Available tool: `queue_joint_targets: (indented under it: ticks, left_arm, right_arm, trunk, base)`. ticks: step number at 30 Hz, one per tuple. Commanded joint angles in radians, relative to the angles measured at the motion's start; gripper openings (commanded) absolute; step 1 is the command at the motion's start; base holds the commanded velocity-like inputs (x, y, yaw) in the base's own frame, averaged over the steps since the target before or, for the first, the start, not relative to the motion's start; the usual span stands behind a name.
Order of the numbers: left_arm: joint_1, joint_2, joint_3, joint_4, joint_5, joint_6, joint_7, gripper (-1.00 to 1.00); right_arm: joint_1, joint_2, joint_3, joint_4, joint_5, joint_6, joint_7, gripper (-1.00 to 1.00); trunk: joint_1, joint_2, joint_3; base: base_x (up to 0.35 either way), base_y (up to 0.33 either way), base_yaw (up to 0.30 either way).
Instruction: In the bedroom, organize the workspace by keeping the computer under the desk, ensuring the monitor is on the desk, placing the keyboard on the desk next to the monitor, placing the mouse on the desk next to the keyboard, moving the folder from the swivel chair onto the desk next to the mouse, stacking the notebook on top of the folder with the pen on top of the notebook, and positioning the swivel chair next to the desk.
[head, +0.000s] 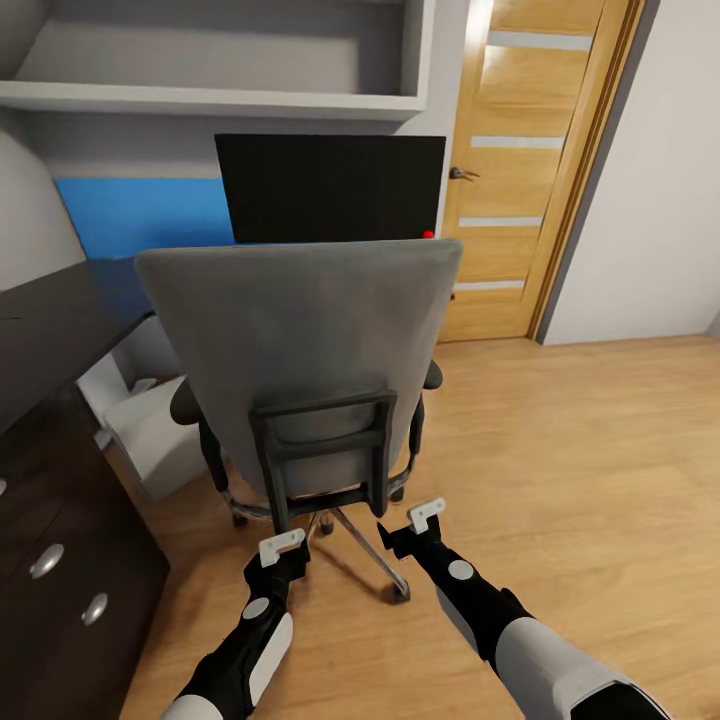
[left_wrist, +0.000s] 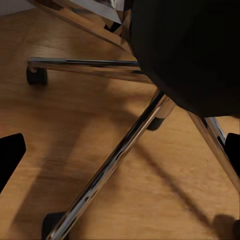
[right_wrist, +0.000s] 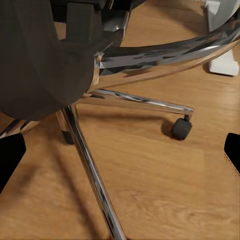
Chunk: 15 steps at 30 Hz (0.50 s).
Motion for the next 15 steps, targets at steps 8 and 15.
queue_joint_targets:
  ticks: [8, 15]
  left_arm:
    - [-0.001, 0.000, -0.004, -0.001, 0.005, -0.005, 0.005, 1.00]
    - [-0.001, 0.000, -0.004, 0.000, 0.005, -0.005, 0.005, 1.00]
  right_arm:
    - [-0.001, 0.000, -0.002, 0.000, -0.002, -0.004, 0.001, 1.00]
    - [-0.001, 0.000, -0.002, 0.000, -0.002, -0.004, 0.002, 1.00]
  trunk:
    - [0.000, 0.000, -0.001]
    - [0.000, 0.000, -0.001]
  base:
    - [0.326, 0.000, 0.000]
    - [0.326, 0.000, 0.000]
